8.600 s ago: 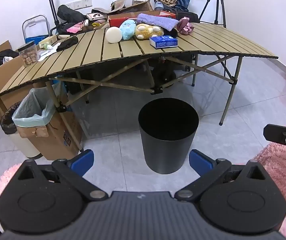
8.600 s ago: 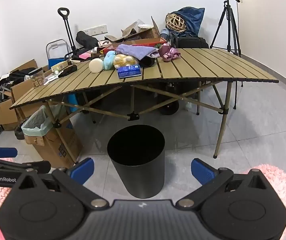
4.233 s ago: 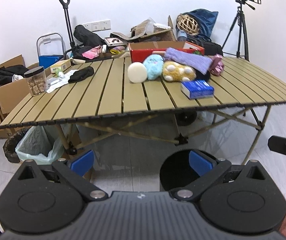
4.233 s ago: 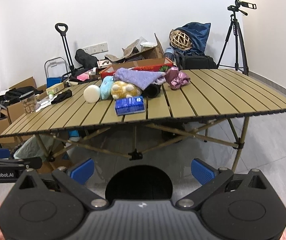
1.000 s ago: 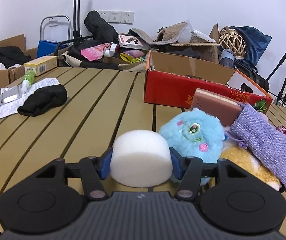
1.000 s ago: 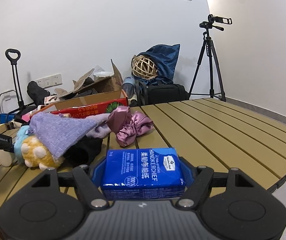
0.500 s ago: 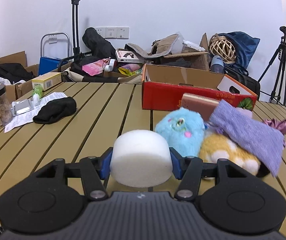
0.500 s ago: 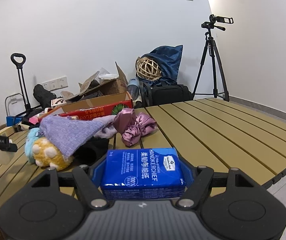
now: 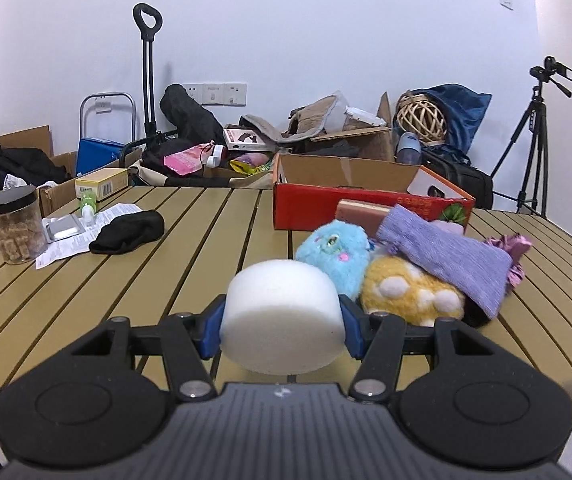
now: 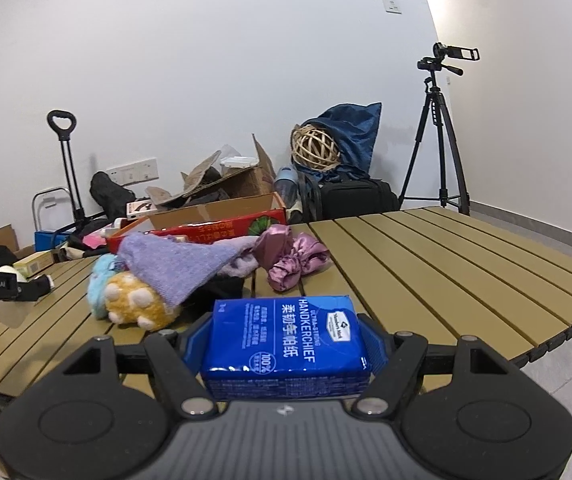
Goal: Collect trash
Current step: 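Carry the foam cylinder and tissue pack down over the black bin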
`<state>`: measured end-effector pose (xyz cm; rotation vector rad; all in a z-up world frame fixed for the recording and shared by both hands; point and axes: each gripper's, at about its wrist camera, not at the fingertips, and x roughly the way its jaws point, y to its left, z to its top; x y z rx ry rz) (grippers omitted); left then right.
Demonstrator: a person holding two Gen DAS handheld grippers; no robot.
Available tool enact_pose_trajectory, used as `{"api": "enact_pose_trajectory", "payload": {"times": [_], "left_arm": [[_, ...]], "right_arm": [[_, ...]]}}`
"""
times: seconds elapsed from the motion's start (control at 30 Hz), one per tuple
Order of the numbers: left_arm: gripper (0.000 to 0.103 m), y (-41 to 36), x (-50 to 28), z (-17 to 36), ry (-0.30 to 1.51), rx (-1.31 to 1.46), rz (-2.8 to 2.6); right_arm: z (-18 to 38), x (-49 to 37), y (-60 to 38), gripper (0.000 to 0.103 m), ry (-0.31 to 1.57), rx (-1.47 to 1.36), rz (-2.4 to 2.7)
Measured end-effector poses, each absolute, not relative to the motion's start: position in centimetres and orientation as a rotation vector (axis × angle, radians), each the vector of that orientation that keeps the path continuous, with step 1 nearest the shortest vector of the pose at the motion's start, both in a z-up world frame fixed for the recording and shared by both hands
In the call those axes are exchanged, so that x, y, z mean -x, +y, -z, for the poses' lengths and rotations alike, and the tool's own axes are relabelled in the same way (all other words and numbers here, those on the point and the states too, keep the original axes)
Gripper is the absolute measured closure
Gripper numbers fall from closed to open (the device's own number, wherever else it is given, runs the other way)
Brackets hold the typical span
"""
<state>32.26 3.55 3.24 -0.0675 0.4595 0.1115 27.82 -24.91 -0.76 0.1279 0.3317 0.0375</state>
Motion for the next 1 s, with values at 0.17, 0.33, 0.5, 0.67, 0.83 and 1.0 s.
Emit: {"api": "enact_pose_trajectory", "payload": {"times": [0.17, 0.33, 0.5, 0.67, 0.83, 1.0], "left_arm": [[0.045, 3.2, -29.9, -3.0, 0.459, 0.063, -0.088], [0.045, 2.7, -27.6, -2.9, 0.449, 0.045, -0.066], [0.045, 2.3, -25.6, -2.4, 0.459, 0.042, -0.035], [0.045, 2.1, -23.5, -1.8, 0.479, 0.050, -0.008], [0.045, 2.0, -22.1, -0.9, 0.515, 0.050, 0.007], [0.045, 1.9, -21.2, 0.2, 0.564, 0.046, 0.011]], "right_arm": [[0.6, -26.5, -24.0, 0.030, 0.329, -0.112, -0.058], [0.8, -25.1, -23.1, 0.030, 0.334, -0.088, -0.082], [1.6, -23.7, -22.6, 0.030, 0.366, -0.083, -0.103], [2.3, -22.1, -22.5, 0.030, 0.385, -0.078, -0.116], [3.4, -20.9, -22.7, 0.030, 0.431, -0.087, -0.113], [4.5, -20.1, -23.2, 0.030, 0.485, -0.094, -0.101]]}}
